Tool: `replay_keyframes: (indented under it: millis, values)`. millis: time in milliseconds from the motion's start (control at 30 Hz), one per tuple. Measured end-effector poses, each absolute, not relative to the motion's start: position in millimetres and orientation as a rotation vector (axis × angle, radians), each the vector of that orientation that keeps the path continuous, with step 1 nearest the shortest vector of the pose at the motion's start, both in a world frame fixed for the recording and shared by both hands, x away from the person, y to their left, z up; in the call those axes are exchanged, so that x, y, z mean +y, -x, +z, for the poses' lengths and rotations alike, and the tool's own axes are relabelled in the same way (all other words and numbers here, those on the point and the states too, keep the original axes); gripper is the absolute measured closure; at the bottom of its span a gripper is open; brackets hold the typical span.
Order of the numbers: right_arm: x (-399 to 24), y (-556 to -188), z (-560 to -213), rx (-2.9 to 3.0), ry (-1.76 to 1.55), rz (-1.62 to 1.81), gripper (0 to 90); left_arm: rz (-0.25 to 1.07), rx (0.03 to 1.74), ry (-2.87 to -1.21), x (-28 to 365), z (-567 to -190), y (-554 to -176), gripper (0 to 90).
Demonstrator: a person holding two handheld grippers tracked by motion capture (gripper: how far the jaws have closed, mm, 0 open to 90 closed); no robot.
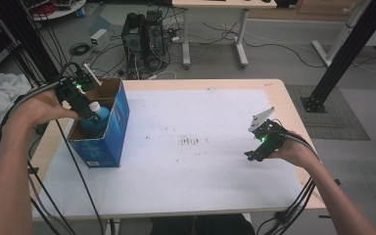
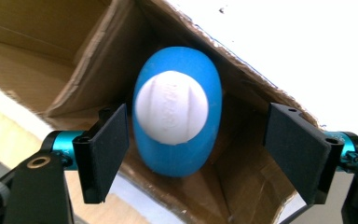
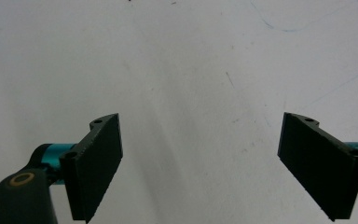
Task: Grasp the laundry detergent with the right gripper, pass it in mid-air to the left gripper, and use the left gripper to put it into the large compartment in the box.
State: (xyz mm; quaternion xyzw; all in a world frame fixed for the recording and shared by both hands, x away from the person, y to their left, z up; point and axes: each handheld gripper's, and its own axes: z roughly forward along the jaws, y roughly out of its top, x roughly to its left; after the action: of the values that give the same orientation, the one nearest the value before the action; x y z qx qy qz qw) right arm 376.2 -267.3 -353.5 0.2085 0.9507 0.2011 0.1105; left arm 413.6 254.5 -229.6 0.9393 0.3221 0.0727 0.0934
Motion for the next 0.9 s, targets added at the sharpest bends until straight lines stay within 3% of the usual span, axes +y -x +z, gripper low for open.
replay_keyframes:
  millis: [400,900]
  values:
    - [-271,-377,-353,2.786,-0.572,0.608,13.1,0.304,0.857,-2.777,237,-198,-408,20.3]
    - [-268,-378,-351,2.773,-0.56,0.619,13.1,0.323,0.552,-2.774,156,-184,-397,16.9]
